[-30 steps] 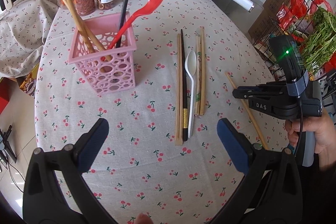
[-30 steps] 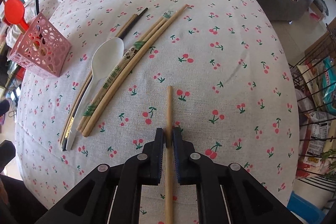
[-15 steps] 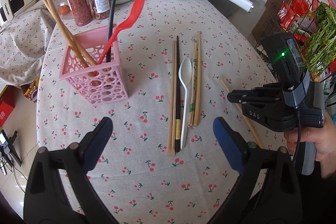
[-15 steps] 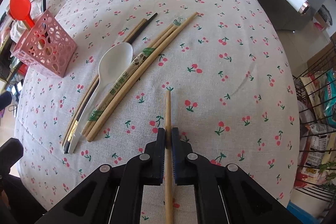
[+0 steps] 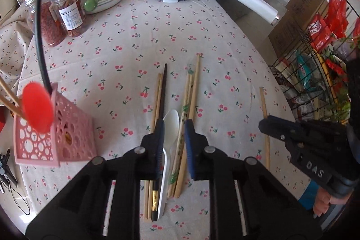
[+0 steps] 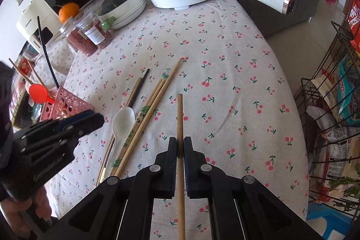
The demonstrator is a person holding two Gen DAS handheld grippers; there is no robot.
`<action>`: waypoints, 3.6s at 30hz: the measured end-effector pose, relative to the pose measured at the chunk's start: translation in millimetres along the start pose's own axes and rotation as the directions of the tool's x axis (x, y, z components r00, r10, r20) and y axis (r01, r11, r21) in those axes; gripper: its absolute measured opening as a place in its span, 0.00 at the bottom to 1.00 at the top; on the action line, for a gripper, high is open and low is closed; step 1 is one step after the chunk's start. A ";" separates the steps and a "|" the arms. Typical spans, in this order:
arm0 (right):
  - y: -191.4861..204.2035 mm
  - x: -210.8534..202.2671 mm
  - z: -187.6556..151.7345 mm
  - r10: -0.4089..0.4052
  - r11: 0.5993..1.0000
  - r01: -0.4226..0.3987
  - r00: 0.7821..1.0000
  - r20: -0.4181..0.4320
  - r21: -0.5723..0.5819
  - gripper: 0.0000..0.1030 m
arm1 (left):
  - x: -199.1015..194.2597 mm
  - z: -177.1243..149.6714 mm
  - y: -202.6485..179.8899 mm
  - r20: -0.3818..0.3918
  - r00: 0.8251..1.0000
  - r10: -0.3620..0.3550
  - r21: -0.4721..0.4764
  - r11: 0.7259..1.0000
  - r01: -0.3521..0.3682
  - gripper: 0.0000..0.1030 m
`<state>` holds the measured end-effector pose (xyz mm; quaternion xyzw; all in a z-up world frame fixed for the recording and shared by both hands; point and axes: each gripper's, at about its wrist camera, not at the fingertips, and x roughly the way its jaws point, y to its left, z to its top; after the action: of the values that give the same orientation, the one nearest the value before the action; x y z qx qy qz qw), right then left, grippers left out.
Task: Organize utensils
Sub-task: 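Grasp a pair of wooden chopsticks with the left tool while the right holds its chopstick, then lower the chopstick pair into the pink basket and open the left tool while the right carries its chopstick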
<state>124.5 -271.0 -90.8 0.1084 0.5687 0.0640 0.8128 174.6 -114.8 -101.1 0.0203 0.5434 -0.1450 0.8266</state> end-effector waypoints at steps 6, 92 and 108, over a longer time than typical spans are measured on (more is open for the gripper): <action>-9.4 0.8 6.7 0.032 0.999 -0.032 0.999 0.004 0.019 0.06 | 47.8 24.6 6.2 -0.063 0.997 0.034 -0.042 0.998 -0.037 0.10; 108.4 -152.2 -12.5 0.245 0.966 -0.161 0.815 0.525 -0.200 0.06 | -224.6 -81.1 75.9 0.712 0.699 -0.065 0.035 0.998 0.057 0.09; 134.0 -139.9 -15.1 0.283 0.951 -0.174 0.821 0.496 -0.254 0.06 | -216.1 -66.0 120.8 0.816 0.573 0.084 -0.104 0.995 0.002 0.09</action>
<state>64.6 -171.5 65.0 0.1084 0.2977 0.1852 0.9302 67.9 60.4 52.4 -0.0751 0.1059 -0.0933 0.9871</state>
